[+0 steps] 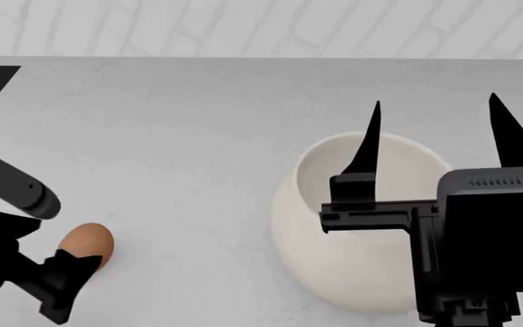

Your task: Place the eggs and milk next to the bowl.

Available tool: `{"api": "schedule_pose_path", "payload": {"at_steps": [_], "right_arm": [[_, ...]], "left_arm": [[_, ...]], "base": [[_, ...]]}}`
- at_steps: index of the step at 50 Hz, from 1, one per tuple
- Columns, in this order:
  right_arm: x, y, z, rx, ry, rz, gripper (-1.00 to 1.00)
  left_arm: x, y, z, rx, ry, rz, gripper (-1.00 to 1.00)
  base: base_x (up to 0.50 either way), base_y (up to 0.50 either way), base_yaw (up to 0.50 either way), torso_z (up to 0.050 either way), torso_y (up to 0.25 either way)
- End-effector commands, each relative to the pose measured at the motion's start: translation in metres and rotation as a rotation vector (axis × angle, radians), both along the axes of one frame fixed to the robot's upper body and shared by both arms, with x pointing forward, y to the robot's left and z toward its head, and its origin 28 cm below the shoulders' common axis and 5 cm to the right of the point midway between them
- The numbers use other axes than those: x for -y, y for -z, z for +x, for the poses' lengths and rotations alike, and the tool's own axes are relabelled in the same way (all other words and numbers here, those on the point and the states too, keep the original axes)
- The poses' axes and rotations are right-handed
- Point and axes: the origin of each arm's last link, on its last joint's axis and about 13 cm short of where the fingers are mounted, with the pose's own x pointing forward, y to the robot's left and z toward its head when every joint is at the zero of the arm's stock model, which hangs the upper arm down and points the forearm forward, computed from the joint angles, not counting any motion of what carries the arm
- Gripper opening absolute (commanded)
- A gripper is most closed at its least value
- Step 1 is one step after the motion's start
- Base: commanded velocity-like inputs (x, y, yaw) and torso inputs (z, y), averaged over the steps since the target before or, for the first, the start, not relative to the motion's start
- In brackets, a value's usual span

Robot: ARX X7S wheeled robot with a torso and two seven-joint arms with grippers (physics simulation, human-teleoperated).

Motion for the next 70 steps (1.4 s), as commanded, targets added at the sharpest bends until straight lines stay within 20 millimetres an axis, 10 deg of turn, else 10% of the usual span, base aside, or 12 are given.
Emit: {"api": "schedule_pose_path", "payload": {"at_steps": [1, 54, 55, 70], "right_arm": [[0.0, 0.0, 0.002, -0.002, 0.002, -0.002, 1.0], [0.001, 0.0, 0.004, -0.004, 0.012, 0.001, 1.0], [0.001, 0.0, 0.004, -0.005, 0.013, 0.002, 1.0], [0.001, -0.001, 0.002, -0.005, 0.012, 0.001, 1.0]], "left_arm": [[0.0, 0.01, 0.012, -0.024, -0.002, 0.013, 1.0], [0.004, 0.038, 0.024, -0.111, 0.029, 0.042, 1.0], [0.004, 0.038, 0.024, -0.105, 0.029, 0.043, -1.0], [0.005, 0.033, 0.023, -0.083, 0.047, 0.049, -1.0]], "base": [[0.0, 0.0, 0.0, 0.0, 0.0], [0.0, 0.0, 0.0, 0.0, 0.0], [0.0, 0.0, 0.0, 0.0, 0.0], [0.0, 0.0, 0.0, 0.0, 0.0]]}}
